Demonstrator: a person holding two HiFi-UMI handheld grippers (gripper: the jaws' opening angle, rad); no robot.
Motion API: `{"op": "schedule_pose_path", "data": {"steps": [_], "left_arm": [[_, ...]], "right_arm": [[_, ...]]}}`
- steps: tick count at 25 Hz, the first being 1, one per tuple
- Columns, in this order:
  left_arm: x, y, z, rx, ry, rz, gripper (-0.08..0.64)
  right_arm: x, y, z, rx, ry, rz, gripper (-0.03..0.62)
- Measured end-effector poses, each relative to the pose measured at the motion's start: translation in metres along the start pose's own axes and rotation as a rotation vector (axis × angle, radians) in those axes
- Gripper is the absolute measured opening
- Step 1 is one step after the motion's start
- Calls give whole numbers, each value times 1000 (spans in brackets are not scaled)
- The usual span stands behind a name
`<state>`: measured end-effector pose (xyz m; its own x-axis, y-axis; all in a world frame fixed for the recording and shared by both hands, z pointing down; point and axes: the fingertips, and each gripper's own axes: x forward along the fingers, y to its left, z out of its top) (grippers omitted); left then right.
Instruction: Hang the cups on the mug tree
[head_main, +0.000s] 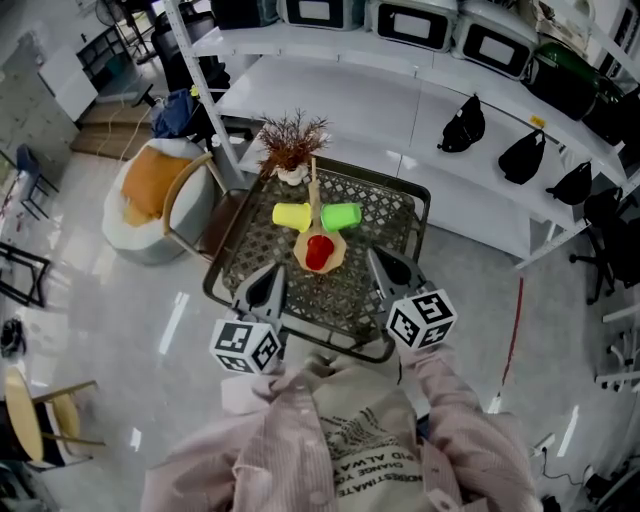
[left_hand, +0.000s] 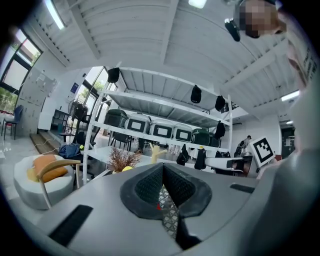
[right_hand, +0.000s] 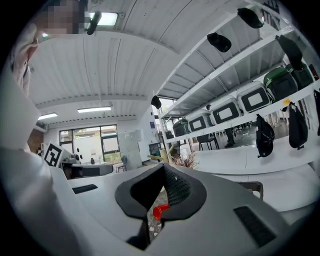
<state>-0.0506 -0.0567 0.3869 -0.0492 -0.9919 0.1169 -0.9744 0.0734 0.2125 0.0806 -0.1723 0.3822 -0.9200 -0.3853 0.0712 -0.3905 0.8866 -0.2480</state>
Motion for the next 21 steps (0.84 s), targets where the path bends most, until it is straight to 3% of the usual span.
{"op": "schedule_pose_path", "data": {"steps": [21], "left_arm": [[-5,11,-1,-3,-5,80,-2]], "right_arm": [[-3,-12,1,-60,-3,-51,-2]]}}
